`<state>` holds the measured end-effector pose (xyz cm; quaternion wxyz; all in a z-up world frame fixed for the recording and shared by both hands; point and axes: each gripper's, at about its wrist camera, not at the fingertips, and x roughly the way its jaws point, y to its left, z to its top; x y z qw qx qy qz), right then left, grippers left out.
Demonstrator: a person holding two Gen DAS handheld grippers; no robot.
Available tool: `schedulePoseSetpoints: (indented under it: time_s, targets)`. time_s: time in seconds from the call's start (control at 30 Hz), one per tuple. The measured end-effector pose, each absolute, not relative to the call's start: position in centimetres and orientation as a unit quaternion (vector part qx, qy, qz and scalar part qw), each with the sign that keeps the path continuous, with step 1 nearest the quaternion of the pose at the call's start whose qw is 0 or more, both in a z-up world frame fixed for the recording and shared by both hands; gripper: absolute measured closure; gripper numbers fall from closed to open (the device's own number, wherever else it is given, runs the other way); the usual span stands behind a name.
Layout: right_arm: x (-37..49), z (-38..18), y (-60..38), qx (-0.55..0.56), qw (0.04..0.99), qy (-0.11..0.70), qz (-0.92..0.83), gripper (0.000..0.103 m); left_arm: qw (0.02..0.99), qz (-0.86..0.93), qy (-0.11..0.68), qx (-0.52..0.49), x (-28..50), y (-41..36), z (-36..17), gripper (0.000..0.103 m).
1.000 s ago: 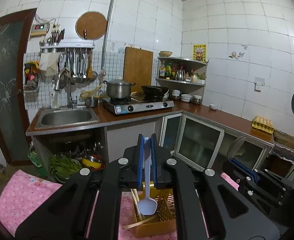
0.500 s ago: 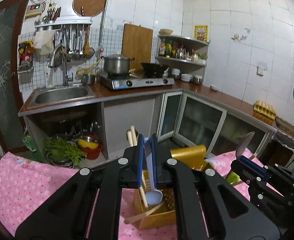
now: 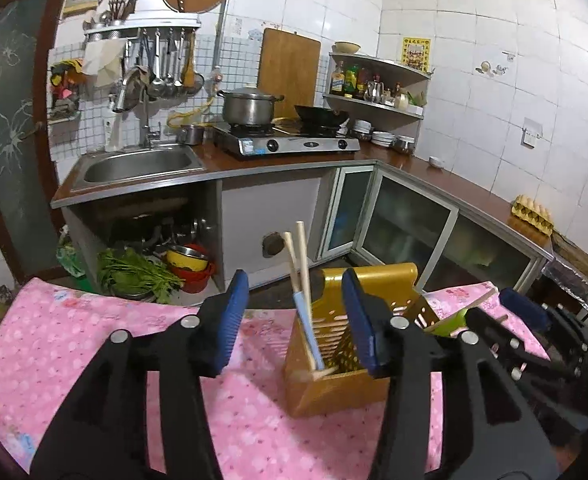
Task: Organize utensils
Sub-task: 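Carry both spoons over the yellow holder and open both tools to drop them, then return both tools to the table and close each on a wooden chopstick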
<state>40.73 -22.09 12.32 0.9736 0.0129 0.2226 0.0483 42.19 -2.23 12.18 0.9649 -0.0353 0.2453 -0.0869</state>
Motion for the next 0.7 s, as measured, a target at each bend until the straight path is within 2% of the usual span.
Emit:
schedulePoseSetpoints:
  time_s: [0.1, 0.17, 0.23, 0.43, 0.7]
  targets:
    - [39.3, 13.0, -22.5, 0.011, 0.973, 0.225, 0.046, 0.046, 0.965, -0.083, 0.248, -0.033, 40.0, -1.0, 12.7, 0.042]
    - [38.1, 13.2, -23.0, 0.013, 0.973, 0.226, 0.043, 0.046, 0.967, -0.077, 0.24, -0.032, 38.3, -0.1, 12.7, 0.024]
    - [36.7, 12.9, -23.6, 0.02, 0.972, 0.231, 0.038, 0.046, 0.969, -0.073, 0.234, -0.024, 36.7, 0.6, 12.5, 0.02]
    - [33.3, 9.6, -24.5, 0.026, 0.964, 0.264, 0.013, 0.046, 0.967, -0.075, 0.245, -0.012, 32.7, 2.4, 10.0, 0.009]
    - [31.2, 3.3, -23.6, 0.034, 0.945, 0.325, -0.008, 0.046, 0.95, -0.084, 0.302, 0.004, 31.6, 2.6, 4.4, 0.007]
